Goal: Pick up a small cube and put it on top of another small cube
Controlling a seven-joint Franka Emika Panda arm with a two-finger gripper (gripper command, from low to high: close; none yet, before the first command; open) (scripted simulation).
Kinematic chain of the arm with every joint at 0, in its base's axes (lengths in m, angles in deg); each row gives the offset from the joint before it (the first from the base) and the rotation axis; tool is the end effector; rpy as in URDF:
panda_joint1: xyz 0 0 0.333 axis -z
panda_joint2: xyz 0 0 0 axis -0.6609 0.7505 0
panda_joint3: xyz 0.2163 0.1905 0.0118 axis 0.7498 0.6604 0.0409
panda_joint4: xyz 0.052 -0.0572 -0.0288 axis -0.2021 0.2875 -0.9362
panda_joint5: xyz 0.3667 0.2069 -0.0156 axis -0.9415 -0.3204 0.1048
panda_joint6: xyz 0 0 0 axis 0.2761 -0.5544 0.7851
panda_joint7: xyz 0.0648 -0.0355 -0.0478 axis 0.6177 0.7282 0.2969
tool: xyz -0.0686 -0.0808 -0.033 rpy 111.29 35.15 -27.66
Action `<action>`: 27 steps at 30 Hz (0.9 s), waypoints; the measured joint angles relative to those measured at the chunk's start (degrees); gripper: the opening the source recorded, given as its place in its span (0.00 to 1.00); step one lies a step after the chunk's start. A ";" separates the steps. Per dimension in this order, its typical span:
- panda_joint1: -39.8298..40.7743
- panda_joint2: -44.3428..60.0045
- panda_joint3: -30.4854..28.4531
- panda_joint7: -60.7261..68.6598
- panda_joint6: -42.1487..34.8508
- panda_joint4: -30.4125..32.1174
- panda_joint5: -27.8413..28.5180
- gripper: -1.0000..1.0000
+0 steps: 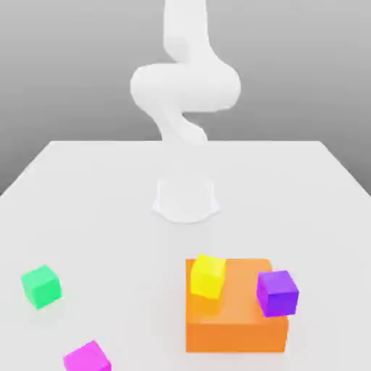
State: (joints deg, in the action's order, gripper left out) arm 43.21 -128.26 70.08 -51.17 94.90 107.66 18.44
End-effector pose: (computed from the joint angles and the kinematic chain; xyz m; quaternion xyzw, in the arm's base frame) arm 0.4292 -0.0090 0.6572 -0.8456 0.3942 -0.3317 0.1398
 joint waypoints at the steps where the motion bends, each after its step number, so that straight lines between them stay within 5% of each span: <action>1: 0.75 2.26 0.19 -1.30 0.65 -0.04 0.17 0.50; 27: 11.80 56.36 -1.93 -29.54 16.39 -0.87 -0.05 0.50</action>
State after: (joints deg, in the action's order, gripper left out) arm 55.01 -71.90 68.16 -80.71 111.29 106.78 18.39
